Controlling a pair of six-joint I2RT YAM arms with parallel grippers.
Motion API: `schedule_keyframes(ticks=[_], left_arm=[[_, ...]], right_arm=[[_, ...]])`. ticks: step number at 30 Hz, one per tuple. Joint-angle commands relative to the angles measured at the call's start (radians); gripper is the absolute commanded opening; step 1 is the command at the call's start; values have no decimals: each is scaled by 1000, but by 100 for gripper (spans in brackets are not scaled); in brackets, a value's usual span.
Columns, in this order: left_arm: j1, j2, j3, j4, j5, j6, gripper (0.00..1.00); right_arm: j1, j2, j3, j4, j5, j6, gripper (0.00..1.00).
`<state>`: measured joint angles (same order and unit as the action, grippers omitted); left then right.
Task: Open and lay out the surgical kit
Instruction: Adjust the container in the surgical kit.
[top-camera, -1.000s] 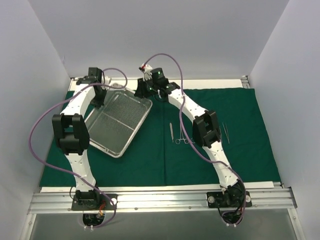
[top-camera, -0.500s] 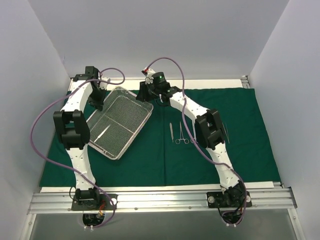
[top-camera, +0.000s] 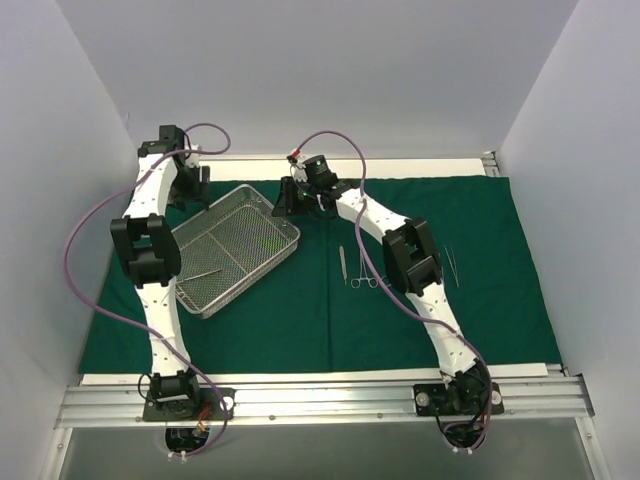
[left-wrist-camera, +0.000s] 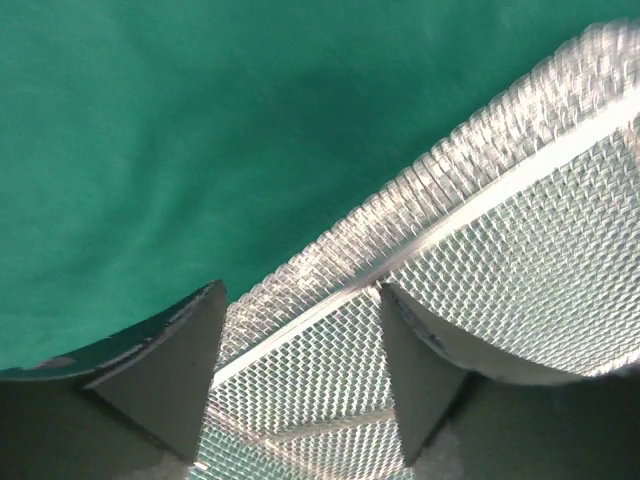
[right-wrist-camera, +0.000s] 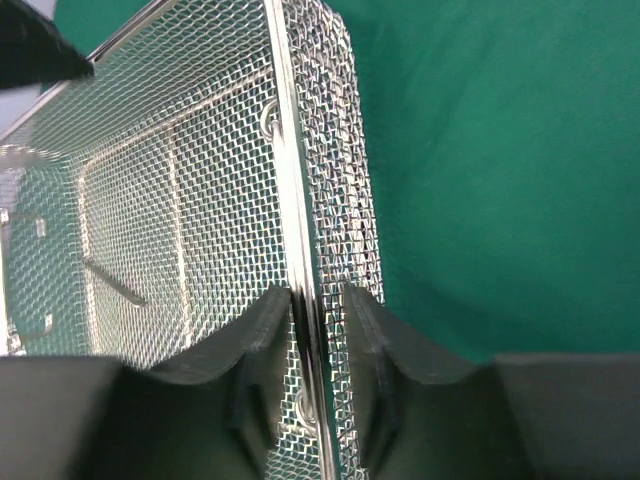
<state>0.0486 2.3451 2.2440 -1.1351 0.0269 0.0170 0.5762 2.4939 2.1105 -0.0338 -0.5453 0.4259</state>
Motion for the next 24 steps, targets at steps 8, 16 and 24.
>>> schedule_keyframes(ticks=[8,16,24], left_arm=[[19,-133,53,93,-79,-103,86],[5,-461,-300,105,-133,-249,83],[-38,-607,-552,-40,-160,-747,80]], right_arm=[[-27,14,167,-110,-19,34,55],[-73,-117,168,-302,145,63,57],[-73,-309,23,-356,179,89,58]])
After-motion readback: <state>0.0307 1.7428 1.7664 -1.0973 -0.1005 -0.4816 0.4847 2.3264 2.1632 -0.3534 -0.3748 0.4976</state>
